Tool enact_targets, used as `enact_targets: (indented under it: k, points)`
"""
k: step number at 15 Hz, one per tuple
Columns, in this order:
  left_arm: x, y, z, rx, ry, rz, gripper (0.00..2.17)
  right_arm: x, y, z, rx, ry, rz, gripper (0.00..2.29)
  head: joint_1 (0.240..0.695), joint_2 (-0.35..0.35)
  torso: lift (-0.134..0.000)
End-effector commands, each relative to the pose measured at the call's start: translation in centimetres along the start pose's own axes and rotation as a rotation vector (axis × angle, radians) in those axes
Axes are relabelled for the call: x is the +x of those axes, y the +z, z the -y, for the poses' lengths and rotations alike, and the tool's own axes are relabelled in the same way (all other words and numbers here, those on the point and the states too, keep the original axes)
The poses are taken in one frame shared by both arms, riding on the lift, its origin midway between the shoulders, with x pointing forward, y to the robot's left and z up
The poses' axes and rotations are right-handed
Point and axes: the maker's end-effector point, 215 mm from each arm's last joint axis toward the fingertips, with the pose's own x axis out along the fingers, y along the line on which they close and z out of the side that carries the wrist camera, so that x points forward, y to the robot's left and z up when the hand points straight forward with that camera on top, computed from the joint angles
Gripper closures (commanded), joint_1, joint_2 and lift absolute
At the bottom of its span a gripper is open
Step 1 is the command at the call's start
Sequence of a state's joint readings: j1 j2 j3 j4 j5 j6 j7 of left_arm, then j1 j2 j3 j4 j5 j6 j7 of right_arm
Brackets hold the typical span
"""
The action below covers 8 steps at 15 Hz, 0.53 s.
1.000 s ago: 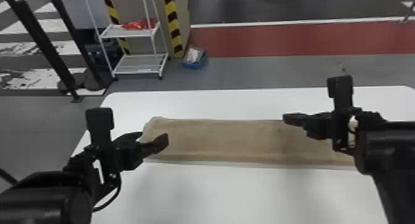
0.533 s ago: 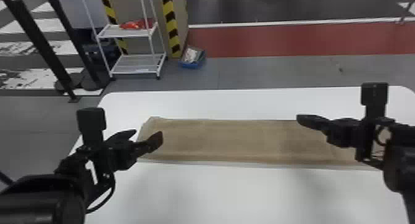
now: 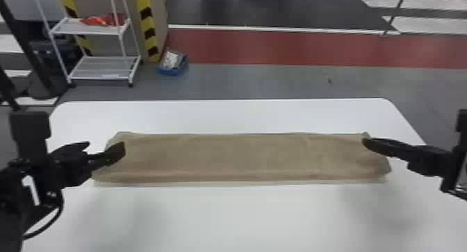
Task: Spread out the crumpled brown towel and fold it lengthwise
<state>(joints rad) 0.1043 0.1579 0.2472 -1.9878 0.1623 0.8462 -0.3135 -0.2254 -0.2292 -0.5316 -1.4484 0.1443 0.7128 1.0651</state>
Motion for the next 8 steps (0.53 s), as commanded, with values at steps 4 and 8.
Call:
enact_targets:
  k: [4,8]
  points:
    - [1.3,-1.2,-2.3,-0.07,-0.001,-0.094,0.15,-4.7,0.2,5.4,-0.003,-0.033,0.024,0.17,0.695,-0.128,-0.124]
    - [1.4,-4.8,-2.6,-0.167,-0.027,-0.283,0.14,-6.1,0.5,7.0,-0.023,-0.041,-0.007,0.17,0.695,-0.161,-0.124]
